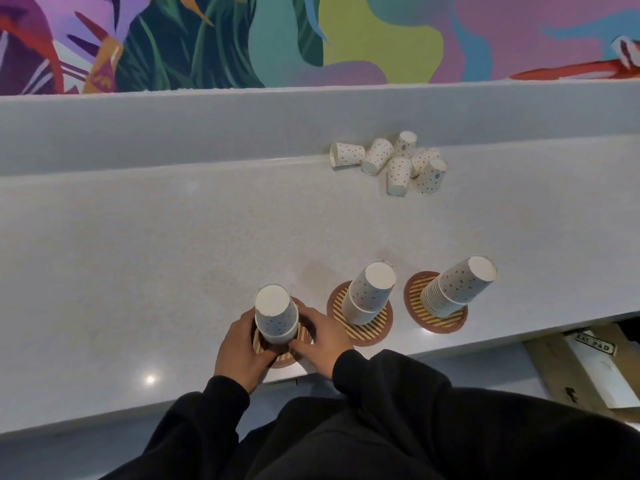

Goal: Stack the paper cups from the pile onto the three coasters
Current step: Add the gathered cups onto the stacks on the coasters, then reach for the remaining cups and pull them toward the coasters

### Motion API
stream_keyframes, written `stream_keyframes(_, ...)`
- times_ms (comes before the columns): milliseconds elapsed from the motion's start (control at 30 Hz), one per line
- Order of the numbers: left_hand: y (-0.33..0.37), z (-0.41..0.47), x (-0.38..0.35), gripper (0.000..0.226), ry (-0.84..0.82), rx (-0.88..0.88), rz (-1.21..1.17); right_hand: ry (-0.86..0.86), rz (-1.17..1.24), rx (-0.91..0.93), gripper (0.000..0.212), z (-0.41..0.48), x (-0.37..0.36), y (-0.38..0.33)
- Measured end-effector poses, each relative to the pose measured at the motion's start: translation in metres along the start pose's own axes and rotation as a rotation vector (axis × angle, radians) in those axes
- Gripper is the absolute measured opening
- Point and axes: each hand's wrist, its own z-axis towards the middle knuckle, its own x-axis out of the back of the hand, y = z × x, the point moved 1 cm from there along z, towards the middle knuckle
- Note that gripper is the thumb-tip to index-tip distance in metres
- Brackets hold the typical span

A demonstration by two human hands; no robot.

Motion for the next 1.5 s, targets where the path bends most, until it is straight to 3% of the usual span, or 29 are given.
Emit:
stream_keyframes(300,0.003,-0.001,0.000,0.065,-0.008,-0.005,-0.004,0.002,0.019,0.006,0.065,-0.001,0.002,0.002)
stream_keyframes(533,-0.001,0.003,0.004,0.076,-0.035,-0.006,0.031,-0.098,0.070,0.089,0.083,-0.027,0.029,-0.029)
stream_keyframes(767,0.021,0.044,0.091,0.090,0.019,-0.224,0.272,-0.212,0.133,0.269,0.041,-0.091,0.166,-0.078)
stream_keyframes(900,0.103,0.096,0.145,0.067,0.102,-0.382,0.346,-0.103,0.195,0.327,0.029,-0.083,0.253,-0.087)
stream_keyframes(1000,0.184,0.138,0.155,0.048,0.041,-0.529,0.425,0.046,0.123,0.277,0.023,-0.040,0.312,-0.071)
stream_keyframes(1100,0.251,0.176,0.134,0.036,-0.095,-0.687,0.598,0.149,0.094,0.146,0.017,0.013,0.358,-0.039)
stream_keyframes(1233,0.317,0.225,0.071,0.042,-0.278,-0.793,0.959,0.299,0.116,-0.075,0.019,0.075,0.405,0.012)
stream_keyframes(1367,0.334,0.274,-0.009,0.059,-0.424,-0.805,1.303,0.410,-0.001,-0.237,0.049,0.124,0.426,0.057)
stream_keyframes(1500,0.325,0.309,-0.082,0.074,-0.548,-0.833,1.419,0.438,0.043,-0.281,0.070,0.162,0.427,0.089)
